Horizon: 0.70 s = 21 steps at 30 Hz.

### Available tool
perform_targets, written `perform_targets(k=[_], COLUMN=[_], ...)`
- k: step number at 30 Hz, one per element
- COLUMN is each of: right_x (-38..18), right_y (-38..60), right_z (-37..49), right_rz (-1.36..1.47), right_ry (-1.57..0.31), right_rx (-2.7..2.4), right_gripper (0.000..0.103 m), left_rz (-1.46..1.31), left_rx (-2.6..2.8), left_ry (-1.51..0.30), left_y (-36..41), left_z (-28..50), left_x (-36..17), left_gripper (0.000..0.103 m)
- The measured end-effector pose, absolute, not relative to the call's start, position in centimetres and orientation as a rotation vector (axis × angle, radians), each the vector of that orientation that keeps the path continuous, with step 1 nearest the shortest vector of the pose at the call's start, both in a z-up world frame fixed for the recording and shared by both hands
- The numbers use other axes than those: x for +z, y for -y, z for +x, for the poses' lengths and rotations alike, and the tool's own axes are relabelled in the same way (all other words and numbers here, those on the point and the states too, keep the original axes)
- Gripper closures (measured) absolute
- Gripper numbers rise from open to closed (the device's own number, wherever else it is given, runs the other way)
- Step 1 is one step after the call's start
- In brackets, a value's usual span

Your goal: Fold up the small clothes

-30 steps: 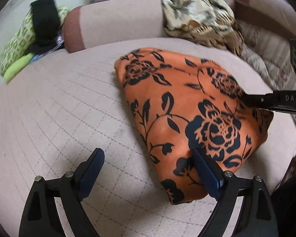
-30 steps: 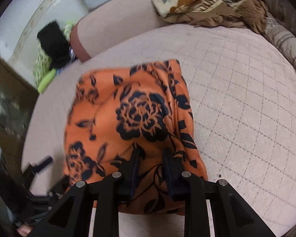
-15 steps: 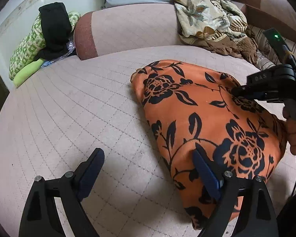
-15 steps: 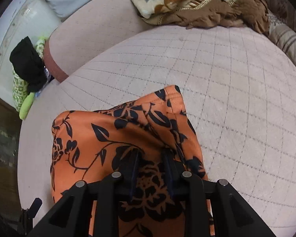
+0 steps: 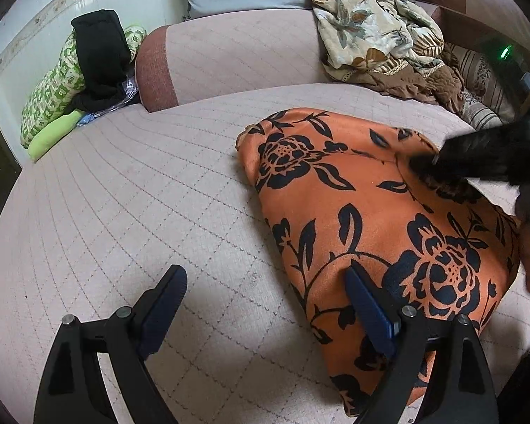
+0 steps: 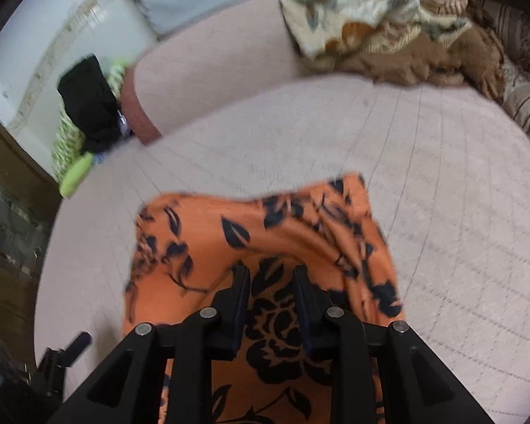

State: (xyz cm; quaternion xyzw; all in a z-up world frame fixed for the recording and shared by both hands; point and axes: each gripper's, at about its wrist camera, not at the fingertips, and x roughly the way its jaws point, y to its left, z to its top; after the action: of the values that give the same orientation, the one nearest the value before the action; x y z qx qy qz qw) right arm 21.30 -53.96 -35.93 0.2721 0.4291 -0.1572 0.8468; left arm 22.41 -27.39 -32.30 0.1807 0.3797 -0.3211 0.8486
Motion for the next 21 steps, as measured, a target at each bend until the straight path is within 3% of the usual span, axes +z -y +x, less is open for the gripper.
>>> perform_targets(k=[13,14,16,21], right_x=[-34.1,-34.4,-36.7,-36.9], right_y=[50.5,50.2,50.3,48.7], right_z=[22.0,22.5,23.6,24.4], right_rz=[0.560,0.560,0.600,0.484], right_ry=[-0.792,-0.799,-0.854,-0.838], right_rx=[-0.231,-0.230,-0.235,-0.267], right_gripper=[0.074,0.071,0.052,0.050], left_rz=[0.353,0.347,0.346,0.350], left_rx=[-0.669,-0.669,-0.672,-0.675], left_ry=[-0.812,-0.816,-0.819,-0.816], left_y=[27.6,27.6,27.6,27.6], left_z=[22.7,22.8,22.9,22.9], left_x=[-32.7,-32.7,-32.7,-32.8], left_gripper=[0.008,0.008,0.008,0.008])
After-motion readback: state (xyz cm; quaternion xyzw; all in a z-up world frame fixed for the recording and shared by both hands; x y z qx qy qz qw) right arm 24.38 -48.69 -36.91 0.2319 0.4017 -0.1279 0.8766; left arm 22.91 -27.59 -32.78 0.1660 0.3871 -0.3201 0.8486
